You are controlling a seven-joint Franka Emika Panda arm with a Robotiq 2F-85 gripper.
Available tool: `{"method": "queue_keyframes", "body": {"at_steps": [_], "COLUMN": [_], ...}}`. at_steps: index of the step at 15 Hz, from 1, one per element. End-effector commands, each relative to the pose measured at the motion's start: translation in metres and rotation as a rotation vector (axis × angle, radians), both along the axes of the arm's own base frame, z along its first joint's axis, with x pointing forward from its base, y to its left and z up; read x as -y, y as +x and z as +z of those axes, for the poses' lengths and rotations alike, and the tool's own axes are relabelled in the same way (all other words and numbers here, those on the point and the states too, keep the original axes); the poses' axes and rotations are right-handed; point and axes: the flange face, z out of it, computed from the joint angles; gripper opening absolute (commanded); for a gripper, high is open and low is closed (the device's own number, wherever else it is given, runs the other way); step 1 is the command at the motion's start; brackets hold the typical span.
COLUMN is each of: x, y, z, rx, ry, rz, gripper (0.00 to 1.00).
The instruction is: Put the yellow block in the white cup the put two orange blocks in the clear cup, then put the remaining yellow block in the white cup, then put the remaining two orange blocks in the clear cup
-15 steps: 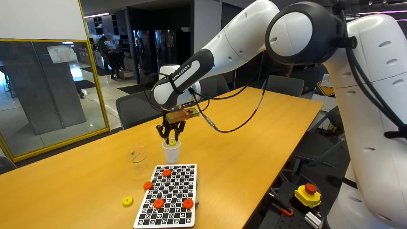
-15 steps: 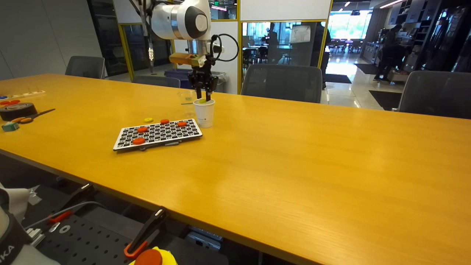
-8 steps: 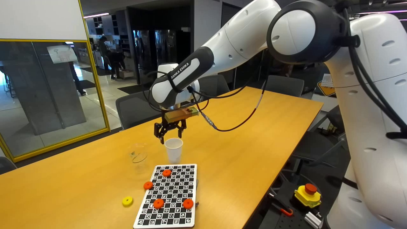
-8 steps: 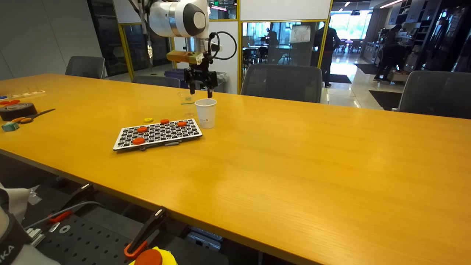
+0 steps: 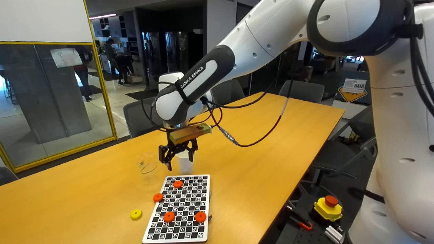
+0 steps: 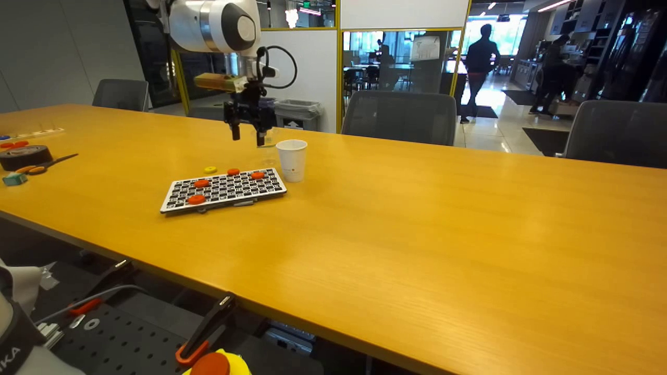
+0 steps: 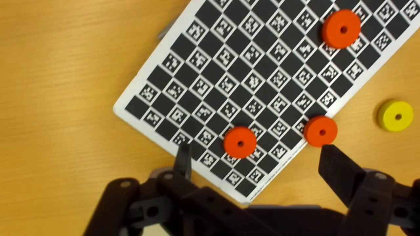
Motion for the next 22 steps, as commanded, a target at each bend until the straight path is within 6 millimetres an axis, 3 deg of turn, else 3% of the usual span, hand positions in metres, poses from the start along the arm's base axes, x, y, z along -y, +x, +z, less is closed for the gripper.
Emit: {"method": "queue_keyframes", "body": {"at_steps": [1, 5, 15, 22], "x": [-0.023, -0.034, -0.008, -0.007], "y": [-0.028, -0.027, 0.0, 0.02], "z": [-0.004, -0.023, -0.073, -0.091], "rx": [-0.004, 0.048, 0.103, 0.101], "ry": [0.044, 0.103, 0.015, -0.043], "rz": [-0.03, -0.076, -0.214, -0.257], "gripper": [1.0, 1.0, 1.0, 1.0]}}
